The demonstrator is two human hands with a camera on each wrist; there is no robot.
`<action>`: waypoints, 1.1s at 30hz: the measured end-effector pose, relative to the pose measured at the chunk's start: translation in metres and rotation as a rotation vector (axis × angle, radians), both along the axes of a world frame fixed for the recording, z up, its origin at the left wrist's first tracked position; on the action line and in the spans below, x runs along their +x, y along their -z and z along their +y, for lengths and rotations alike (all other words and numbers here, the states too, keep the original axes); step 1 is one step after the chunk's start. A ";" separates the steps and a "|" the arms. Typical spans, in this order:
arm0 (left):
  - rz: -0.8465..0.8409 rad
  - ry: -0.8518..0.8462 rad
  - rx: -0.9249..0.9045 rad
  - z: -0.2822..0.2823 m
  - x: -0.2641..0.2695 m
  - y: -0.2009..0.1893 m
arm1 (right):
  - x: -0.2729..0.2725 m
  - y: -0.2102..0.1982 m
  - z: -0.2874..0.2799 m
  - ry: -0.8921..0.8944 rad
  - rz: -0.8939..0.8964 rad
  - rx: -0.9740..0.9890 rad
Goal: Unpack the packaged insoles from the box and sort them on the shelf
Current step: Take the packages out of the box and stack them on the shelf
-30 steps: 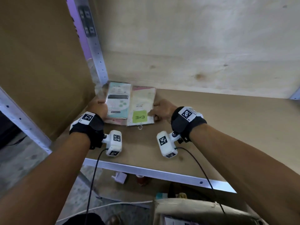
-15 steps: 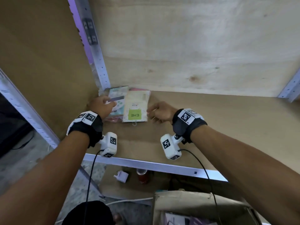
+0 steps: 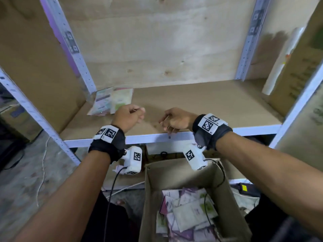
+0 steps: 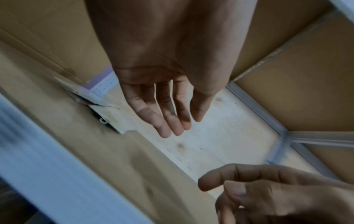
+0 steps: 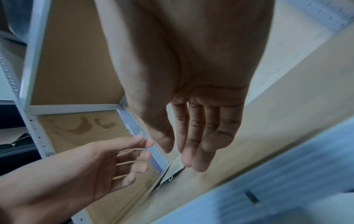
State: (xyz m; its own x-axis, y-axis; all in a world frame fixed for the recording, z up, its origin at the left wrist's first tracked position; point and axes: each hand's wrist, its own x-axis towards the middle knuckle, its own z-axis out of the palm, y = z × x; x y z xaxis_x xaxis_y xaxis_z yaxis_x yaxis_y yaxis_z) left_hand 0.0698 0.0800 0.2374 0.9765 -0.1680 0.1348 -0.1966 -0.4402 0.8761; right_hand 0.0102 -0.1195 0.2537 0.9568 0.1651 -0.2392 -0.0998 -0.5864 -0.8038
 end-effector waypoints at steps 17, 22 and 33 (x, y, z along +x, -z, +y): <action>0.346 0.252 0.087 -0.080 -0.106 0.152 | -0.115 0.132 -0.081 0.139 0.183 -0.031; 0.505 0.237 0.207 -0.085 -0.112 0.216 | -0.114 0.203 -0.076 0.124 0.332 -0.077; 0.772 0.232 0.474 -0.078 -0.095 0.310 | -0.073 0.299 -0.063 0.024 0.502 -0.243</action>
